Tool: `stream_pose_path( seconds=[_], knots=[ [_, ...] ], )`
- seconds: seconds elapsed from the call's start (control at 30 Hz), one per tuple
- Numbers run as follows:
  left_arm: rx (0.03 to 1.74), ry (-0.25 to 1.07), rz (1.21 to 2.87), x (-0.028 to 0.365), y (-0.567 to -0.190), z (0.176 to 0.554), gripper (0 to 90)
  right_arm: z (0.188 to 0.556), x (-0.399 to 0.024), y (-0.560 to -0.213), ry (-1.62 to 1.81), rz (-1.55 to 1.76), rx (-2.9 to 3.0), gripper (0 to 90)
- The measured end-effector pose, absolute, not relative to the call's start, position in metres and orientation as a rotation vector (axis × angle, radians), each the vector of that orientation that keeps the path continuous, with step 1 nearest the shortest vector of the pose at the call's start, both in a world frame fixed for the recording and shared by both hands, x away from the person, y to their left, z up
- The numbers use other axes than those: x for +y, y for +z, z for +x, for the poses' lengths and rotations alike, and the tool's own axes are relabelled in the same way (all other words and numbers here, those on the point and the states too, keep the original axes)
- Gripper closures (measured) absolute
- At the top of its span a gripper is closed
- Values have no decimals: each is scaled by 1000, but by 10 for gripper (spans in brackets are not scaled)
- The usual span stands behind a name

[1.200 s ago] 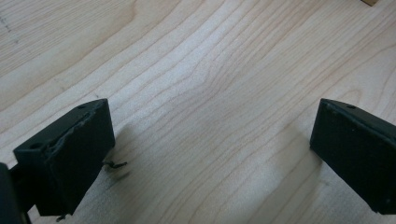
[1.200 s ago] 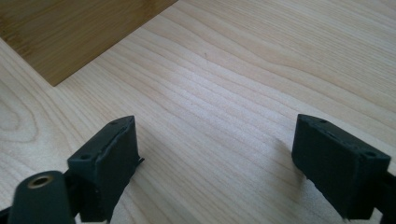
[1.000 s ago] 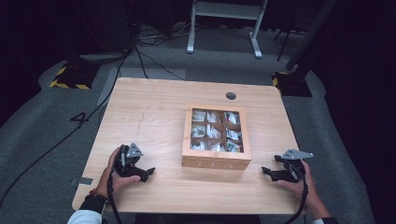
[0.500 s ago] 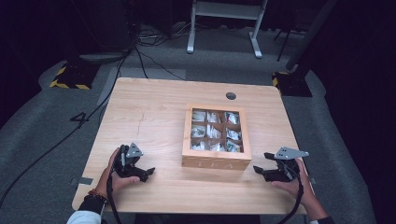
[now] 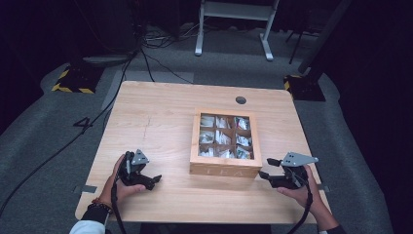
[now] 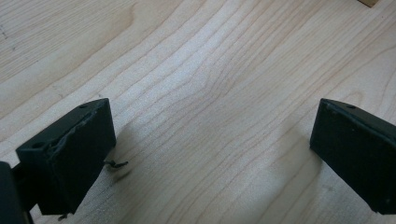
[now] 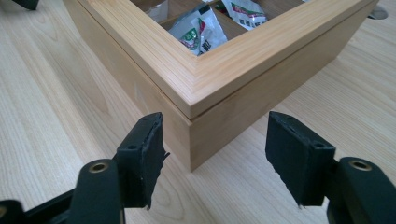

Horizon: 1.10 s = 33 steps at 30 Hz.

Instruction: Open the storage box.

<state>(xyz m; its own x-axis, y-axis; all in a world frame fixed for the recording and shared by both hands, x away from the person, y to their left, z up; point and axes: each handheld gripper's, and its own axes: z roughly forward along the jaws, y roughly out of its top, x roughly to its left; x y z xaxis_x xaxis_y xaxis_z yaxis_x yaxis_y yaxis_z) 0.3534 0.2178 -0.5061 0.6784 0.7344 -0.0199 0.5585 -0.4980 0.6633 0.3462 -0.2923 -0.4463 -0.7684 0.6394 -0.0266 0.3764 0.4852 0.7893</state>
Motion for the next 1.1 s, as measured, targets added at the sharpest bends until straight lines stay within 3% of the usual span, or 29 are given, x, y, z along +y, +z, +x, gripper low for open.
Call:
stream_pose_path(
  seconds=[0.53,1.1],
  knots=[
    [989,350,2238,218,-506,353,5,352,-281,-446,1168,851,2417,453],
    [997,350,2235,217,-506,353,5,352,-273,-441,1158,837,2395,436]
  ],
)
